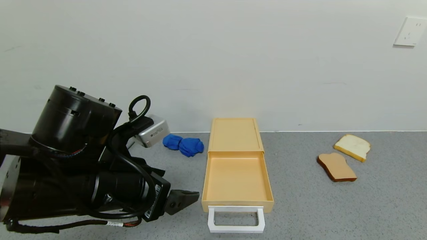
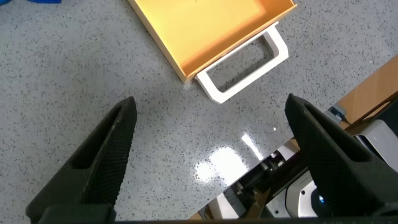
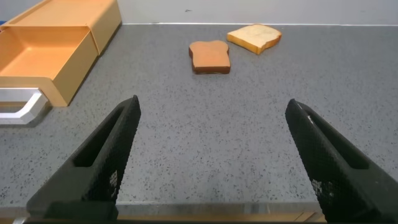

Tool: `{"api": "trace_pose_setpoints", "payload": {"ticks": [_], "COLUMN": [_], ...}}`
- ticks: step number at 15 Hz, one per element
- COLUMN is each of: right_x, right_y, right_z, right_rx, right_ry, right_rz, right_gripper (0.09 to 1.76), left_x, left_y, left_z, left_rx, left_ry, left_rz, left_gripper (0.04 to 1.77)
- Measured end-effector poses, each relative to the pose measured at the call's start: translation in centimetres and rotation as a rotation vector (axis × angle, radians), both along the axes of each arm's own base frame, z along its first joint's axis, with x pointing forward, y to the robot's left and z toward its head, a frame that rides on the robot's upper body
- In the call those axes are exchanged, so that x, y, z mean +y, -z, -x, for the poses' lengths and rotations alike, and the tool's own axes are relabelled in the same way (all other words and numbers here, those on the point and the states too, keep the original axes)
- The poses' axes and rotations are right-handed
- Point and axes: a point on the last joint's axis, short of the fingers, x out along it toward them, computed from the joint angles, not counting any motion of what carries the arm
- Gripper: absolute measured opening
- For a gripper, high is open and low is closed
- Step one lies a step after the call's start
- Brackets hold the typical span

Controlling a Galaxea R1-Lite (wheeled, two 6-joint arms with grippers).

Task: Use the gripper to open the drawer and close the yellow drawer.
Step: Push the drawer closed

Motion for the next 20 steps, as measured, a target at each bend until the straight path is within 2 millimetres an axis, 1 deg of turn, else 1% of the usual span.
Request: {"api": "trace_pose_setpoints", "payload": {"ticks": [11,17,20], "right_x": [0.0,0.0,0.0], "right_y": [0.0,0.0,0.0], "right_z": [0.0,0.0,0.0], "right_rx": [0.000,0.000,0.000], "right_ry": [0.000,0.000,0.000], "right_rz": [0.000,0.000,0.000], "right_gripper": [1.71,1.71,1.71], "left_x": [0.0,-0.5,-0.9], "left_y": [0.1,0.1,0.7], "left_z": [0.5,-0.1,0.3], "left_rx": [0.003,-0.019,-0.008], "left_ry": [0.008,0.016,0.036], "left_rz": [0.001,0.019,0.006], "left_gripper": [1.72,1.72,1.72]}}
